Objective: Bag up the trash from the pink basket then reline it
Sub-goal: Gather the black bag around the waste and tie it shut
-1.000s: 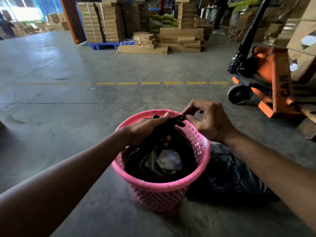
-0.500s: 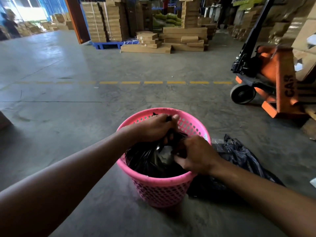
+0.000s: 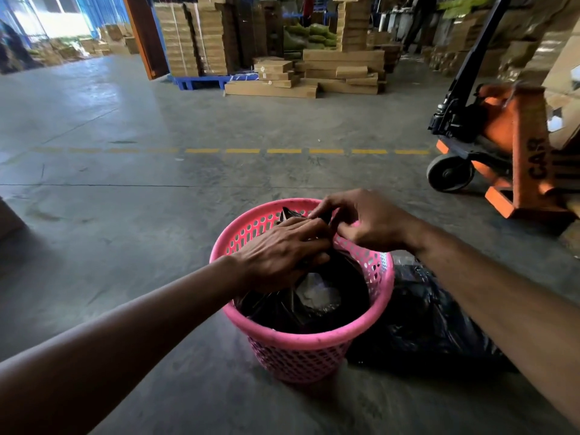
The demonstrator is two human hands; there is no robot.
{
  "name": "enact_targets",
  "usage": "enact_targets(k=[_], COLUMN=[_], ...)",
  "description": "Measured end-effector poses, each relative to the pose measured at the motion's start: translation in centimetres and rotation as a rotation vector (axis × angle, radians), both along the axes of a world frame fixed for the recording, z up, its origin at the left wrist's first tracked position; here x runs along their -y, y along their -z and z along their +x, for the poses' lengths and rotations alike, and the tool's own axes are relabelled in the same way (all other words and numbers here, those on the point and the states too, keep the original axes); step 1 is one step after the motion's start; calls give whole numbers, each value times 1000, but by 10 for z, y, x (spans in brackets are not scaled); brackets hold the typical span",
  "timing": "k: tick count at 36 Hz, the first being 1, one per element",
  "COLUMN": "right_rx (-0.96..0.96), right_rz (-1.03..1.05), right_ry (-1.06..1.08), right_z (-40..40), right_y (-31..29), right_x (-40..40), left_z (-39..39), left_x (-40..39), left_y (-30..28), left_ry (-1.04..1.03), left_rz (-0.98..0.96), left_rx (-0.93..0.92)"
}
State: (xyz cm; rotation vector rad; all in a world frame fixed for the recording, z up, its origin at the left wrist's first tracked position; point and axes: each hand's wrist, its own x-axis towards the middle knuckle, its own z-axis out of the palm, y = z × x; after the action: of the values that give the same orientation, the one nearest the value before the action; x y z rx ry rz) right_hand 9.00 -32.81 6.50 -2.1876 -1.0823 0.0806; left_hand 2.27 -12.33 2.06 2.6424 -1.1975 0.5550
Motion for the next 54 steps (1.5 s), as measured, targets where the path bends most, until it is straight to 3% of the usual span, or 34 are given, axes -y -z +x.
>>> enact_targets(k=[7,11,15,20,25,28,31,34,37,43,47,49,51,54], right_rx=[-187,-67,222,406,468,485,509,440,222,-266,-388,-457,-506,-425], right_rz=[128,24,-290,-781,-949,-993,-964,-831,-612,-170,57,118,163,177], right_ry=[-2,94,148,218,258,265,273,271,246,175,224,243,252,244], right_z=[0,1,2,-1,1,1,3,8,14,17,13,11,9,7], right_y=[-3,10,30,46,47,49,50,48,41,20,16,19,21,19], right_x=[13,20,24,18,12,11,14,20,29,46,48,47,45,41], left_z=[-9,-3,-10,-23,-30,-29,-23,-17,-15,-11,-3,0,2,2], left_x=[1,-20,-45,-55,-58,-58,-62,-65,-56,-18,-6,-5,-5,-5], left_y=[1,4,26,21,7,2,3,5,2,5,7,7,9,10], left_ry=[-217,-442,-587,-672,-770,-730,-660,-524,-409,-445,-469,-448,-432,-443], left_rz=[-331,-89,187,483,717,708,437,-165,-663,-1268,-1525,-1561,-1516,-1240], left_rx=[-176,-66,-127,-224,-365,-371,-415,-580,-790,-1106,-1166,-1177,-1162,-1033])
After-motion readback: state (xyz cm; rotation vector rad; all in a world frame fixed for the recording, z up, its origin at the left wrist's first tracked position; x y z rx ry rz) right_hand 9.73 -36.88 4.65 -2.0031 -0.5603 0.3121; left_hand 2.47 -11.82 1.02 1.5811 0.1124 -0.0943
